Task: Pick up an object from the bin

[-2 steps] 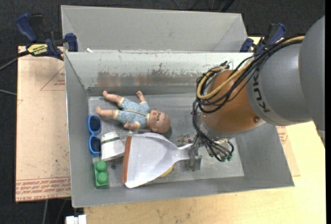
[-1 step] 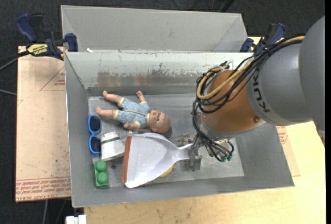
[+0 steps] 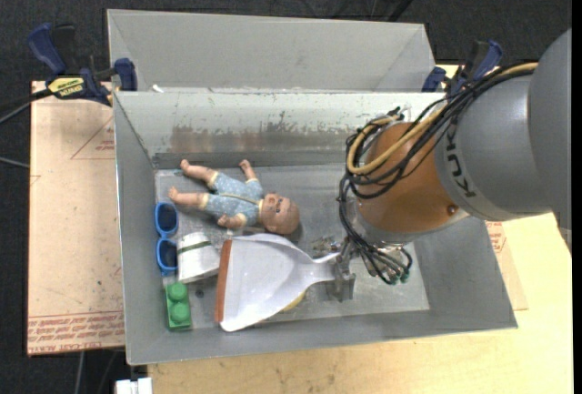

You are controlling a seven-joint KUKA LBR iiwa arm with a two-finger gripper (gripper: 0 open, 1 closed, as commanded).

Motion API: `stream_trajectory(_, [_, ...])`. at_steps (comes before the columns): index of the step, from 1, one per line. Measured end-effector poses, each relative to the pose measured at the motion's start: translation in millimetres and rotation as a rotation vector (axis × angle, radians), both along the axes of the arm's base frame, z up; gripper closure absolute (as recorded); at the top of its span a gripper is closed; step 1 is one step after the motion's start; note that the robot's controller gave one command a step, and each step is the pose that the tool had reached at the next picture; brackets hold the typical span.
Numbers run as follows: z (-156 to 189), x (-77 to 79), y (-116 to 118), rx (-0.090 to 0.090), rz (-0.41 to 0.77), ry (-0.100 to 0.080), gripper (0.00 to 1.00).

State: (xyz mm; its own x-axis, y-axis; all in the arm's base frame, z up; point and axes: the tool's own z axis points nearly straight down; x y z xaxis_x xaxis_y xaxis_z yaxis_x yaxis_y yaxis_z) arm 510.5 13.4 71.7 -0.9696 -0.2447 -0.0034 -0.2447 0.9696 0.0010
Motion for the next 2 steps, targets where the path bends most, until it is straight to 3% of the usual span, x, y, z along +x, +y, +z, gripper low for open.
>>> stream_trajectory(2, [22, -1.0, 0, 0.0, 0.001, 0.003, 1.0])
